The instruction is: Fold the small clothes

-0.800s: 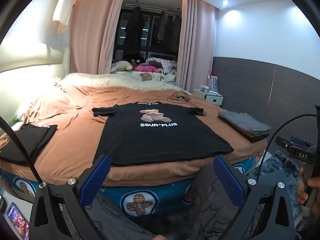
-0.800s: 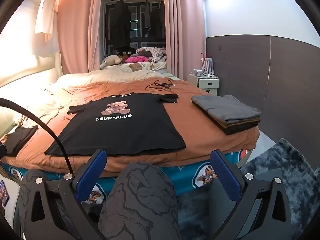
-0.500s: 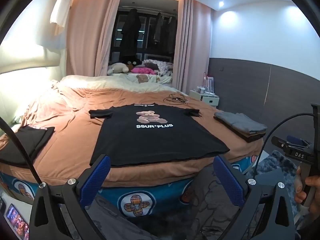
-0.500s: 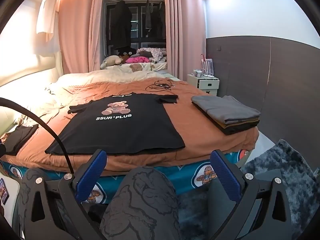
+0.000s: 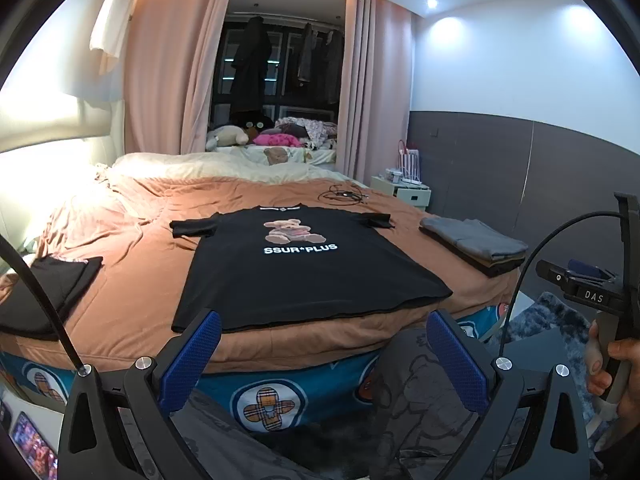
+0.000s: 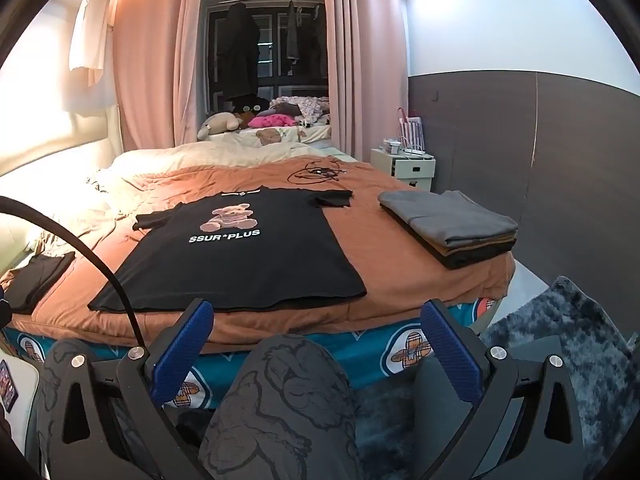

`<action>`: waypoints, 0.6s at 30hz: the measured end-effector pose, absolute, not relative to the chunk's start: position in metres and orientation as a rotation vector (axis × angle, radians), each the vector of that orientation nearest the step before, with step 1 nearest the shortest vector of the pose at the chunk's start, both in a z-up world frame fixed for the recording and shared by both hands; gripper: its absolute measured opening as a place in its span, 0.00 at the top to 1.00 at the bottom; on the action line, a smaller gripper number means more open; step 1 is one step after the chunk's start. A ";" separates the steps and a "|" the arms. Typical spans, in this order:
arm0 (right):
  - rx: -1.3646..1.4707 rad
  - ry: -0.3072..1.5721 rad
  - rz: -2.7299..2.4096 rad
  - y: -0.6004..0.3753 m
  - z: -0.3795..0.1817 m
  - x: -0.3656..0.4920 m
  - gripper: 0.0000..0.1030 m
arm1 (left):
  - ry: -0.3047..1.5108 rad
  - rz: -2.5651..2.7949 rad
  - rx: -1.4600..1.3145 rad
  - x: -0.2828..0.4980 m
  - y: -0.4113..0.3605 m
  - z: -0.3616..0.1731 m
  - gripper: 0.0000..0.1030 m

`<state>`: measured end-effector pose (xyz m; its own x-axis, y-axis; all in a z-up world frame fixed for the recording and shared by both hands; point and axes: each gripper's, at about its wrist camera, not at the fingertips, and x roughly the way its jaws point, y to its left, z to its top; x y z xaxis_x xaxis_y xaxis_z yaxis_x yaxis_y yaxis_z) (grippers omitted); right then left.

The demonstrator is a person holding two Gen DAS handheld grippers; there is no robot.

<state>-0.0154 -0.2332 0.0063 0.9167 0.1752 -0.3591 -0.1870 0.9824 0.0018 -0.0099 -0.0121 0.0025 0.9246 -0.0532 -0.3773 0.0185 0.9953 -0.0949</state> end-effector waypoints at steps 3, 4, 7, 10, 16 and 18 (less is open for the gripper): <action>-0.027 0.364 0.187 -0.235 0.006 -0.016 0.00 | 0.389 -0.033 -0.086 -0.011 -0.013 0.003 0.00; -0.025 0.365 0.187 -0.235 0.006 -0.016 0.00 | 0.388 -0.032 -0.085 -0.011 -0.012 0.003 0.00; -0.025 0.364 0.186 -0.235 0.006 -0.016 0.00 | 0.386 -0.032 -0.086 -0.011 -0.014 0.003 0.00; -0.029 0.366 0.187 -0.234 0.006 -0.017 0.00 | 0.385 -0.028 -0.085 -0.011 -0.015 0.004 0.00; -0.031 0.369 0.192 -0.233 0.006 -0.017 0.00 | 0.388 -0.029 -0.090 -0.012 -0.015 0.001 0.00; -0.027 0.369 0.193 -0.233 0.006 -0.017 0.00 | 0.388 -0.030 -0.090 -0.012 -0.014 0.001 0.00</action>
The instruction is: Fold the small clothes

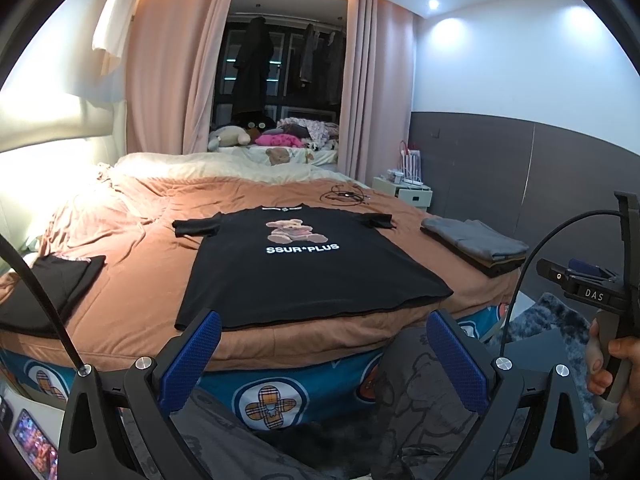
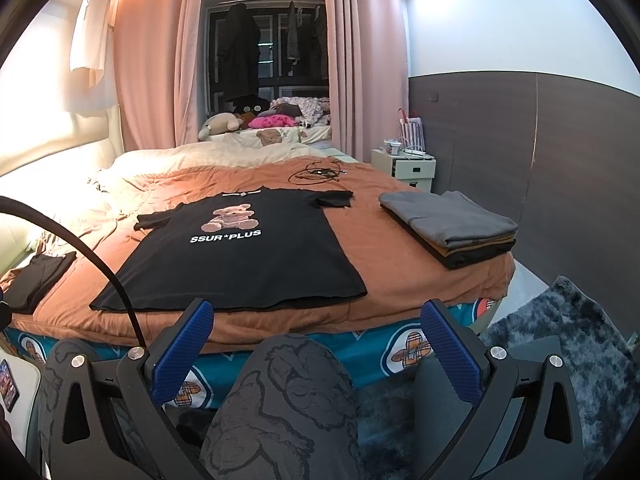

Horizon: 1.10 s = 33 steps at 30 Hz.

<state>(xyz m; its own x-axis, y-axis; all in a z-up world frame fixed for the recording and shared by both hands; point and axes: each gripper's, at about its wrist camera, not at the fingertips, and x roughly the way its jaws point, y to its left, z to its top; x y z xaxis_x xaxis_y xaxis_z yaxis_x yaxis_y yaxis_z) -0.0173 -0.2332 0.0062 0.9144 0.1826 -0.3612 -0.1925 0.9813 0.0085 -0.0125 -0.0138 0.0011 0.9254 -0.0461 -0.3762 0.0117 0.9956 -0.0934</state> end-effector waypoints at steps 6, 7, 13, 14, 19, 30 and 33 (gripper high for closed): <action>-0.028 0.370 0.198 -0.232 0.006 -0.018 0.00 | 0.387 -0.030 -0.091 -0.013 -0.013 0.000 0.00; -0.029 0.370 0.200 -0.232 0.007 -0.018 0.00 | 0.387 -0.030 -0.091 -0.013 -0.014 0.000 0.00; -0.031 0.367 0.201 -0.231 0.006 -0.018 0.00 | 0.388 -0.034 -0.082 -0.015 -0.013 -0.002 0.00; -0.032 0.368 0.202 -0.231 0.006 -0.018 0.00 | 0.388 -0.034 -0.081 -0.016 -0.013 -0.002 0.00; -0.036 0.369 0.205 -0.230 0.007 -0.017 0.00 | 0.388 -0.031 -0.083 -0.016 -0.014 -0.003 0.00; -0.024 0.375 0.217 -0.232 0.003 -0.015 0.00 | 0.408 -0.027 -0.096 -0.013 -0.007 -0.006 0.00; -0.024 0.372 0.224 -0.233 0.004 -0.016 0.00 | 0.411 -0.027 -0.097 -0.012 -0.007 -0.006 0.00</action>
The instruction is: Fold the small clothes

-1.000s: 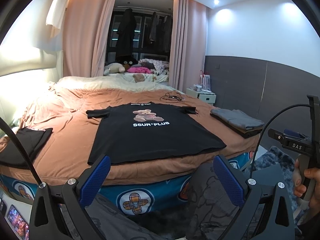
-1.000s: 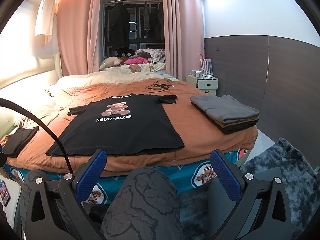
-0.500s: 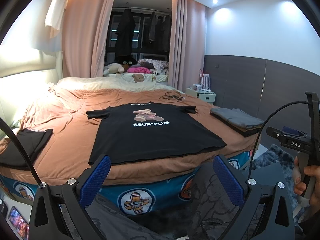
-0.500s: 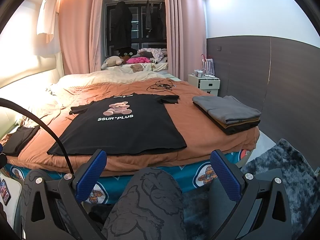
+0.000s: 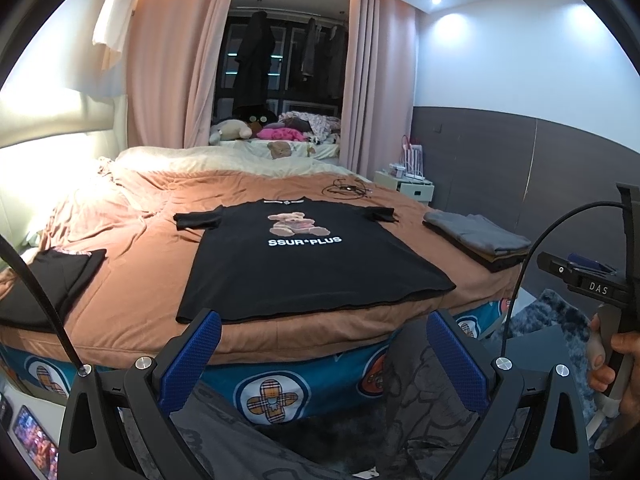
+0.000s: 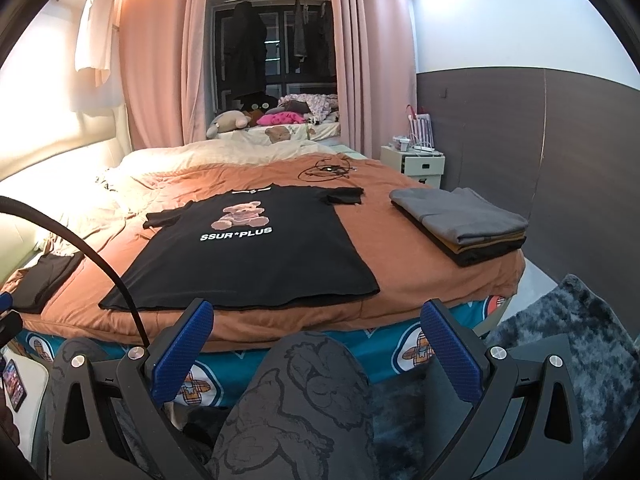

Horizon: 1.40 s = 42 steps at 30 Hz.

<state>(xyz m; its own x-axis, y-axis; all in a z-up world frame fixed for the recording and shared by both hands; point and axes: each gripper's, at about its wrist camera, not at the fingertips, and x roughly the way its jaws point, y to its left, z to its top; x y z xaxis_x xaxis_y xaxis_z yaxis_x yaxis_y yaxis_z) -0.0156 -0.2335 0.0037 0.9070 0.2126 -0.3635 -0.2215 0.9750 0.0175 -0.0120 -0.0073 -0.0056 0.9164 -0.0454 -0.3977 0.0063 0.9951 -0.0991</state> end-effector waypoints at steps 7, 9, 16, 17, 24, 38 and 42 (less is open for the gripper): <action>-0.017 0.369 0.214 -0.237 0.007 -0.012 0.00 | 0.411 -0.039 -0.071 -0.008 -0.010 -0.003 0.00; -0.023 0.374 0.203 -0.235 0.006 -0.009 0.00 | 0.414 -0.042 -0.076 -0.004 -0.010 -0.004 0.00; -0.015 0.376 0.211 -0.227 0.007 0.005 0.00 | 0.434 -0.034 -0.079 0.010 -0.003 -0.007 0.00; -0.012 0.377 0.213 -0.226 0.007 0.008 0.00 | 0.438 -0.029 -0.076 0.014 -0.002 -0.006 0.00; -0.005 0.408 0.210 -0.211 0.006 0.040 0.00 | 0.446 -0.024 -0.063 0.041 0.011 -0.004 0.00; -0.007 0.470 0.263 -0.175 0.022 0.121 0.00 | 0.535 0.006 -0.109 0.129 0.068 -0.018 0.00; -0.018 0.477 0.277 -0.164 0.026 0.149 0.00 | 0.550 0.021 -0.113 0.156 0.087 -0.023 0.02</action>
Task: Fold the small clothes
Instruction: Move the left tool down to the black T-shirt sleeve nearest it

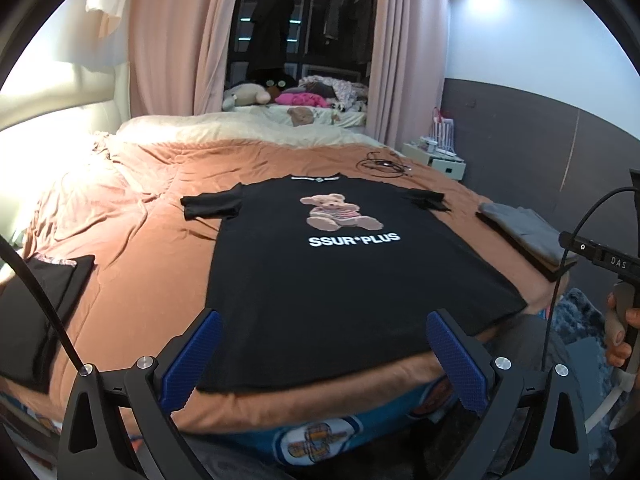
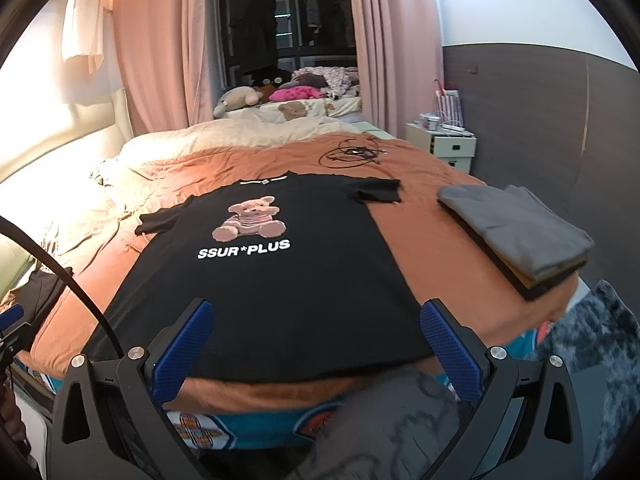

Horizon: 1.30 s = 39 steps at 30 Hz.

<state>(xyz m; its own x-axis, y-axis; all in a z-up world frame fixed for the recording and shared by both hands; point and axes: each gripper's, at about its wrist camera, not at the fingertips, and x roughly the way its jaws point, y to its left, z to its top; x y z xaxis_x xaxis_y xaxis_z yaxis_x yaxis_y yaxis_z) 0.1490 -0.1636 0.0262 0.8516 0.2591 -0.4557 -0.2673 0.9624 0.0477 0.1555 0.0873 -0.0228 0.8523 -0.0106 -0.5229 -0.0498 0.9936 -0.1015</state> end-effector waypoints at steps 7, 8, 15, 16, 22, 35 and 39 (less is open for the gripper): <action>-0.045 0.511 0.336 -0.132 0.031 0.200 0.00 | 0.576 0.071 -0.142 0.202 0.134 -0.025 0.08; -0.049 0.517 0.347 -0.128 0.031 0.208 0.00 | 0.582 0.080 -0.151 0.209 0.139 -0.025 0.10; -0.092 0.549 0.444 -0.101 0.034 0.266 0.00 | 0.623 0.171 -0.230 0.258 0.190 -0.026 0.19; -0.096 0.551 0.457 -0.097 0.035 0.273 0.00 | 0.628 0.178 -0.241 0.265 0.196 -0.026 0.19; -0.114 0.565 0.534 -0.077 0.035 0.321 0.00 | 0.654 0.223 -0.298 0.307 0.235 -0.025 0.23; -0.131 0.650 0.654 -0.037 0.034 0.433 0.21 | 0.738 0.225 -0.392 0.429 0.320 -0.046 0.31; -0.140 0.695 0.683 -0.017 0.027 0.464 0.32 | 0.758 0.221 -0.430 0.463 0.347 -0.064 0.34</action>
